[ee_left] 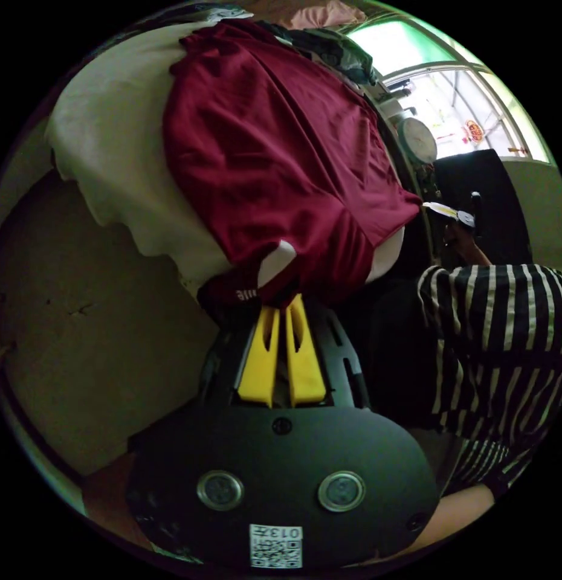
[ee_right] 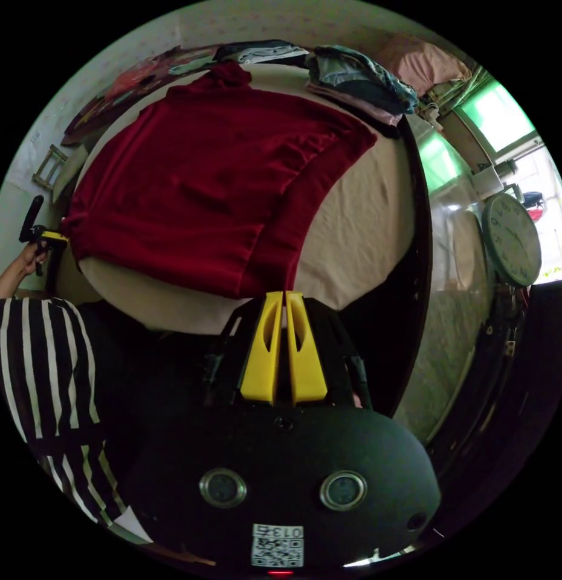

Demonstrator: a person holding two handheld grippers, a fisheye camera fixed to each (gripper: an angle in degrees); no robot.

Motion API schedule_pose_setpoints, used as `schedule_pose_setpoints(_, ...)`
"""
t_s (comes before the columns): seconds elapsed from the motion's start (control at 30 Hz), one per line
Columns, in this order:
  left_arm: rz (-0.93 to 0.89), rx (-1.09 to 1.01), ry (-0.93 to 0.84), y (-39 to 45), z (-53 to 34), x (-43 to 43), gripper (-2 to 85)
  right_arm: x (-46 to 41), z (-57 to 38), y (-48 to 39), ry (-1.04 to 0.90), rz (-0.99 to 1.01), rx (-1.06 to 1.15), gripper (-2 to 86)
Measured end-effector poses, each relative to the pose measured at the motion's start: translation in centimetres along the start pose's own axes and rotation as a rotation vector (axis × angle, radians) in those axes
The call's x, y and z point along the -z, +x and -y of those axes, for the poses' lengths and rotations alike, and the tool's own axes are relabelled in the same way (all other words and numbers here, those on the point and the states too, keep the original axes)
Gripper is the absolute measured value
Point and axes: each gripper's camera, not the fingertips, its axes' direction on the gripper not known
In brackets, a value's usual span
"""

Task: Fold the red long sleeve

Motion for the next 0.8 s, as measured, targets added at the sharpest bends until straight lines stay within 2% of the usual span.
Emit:
schedule_pose_setpoints(0.13,-0.083,-0.058,-0.057,1.1,-1.8,1.4,0.6,0.9,-0.3,-0.7,0.003,-0.027,0.04,0.4)
schedule_pose_setpoints(0.3,-0.209,-0.197,0.032,4.7,-2.8,7.2,0.2,2.5,-1.3,-0.5,0.057,-0.033,-0.017,0.4)
schedule_pose_setpoints(0.47,-0.284,-0.202,0.057,4.8,-2.3,10.3,0.1,1.8,-1.3,0.2,0.017,0.008,-0.068,0.4)
schedule_pose_setpoints(0.67,-0.336,-0.184,-0.104,5.2,-1.1,9.0,0.0,0.8,-3.0,1.1,-0.05,0.031,-0.168,0.5)
schedule_pose_setpoints(0.8,-0.361,-0.159,-0.096,4.9,0.8,10.2,0.0,0.7,-1.7,1.5,-0.053,0.066,-0.198,0.5)
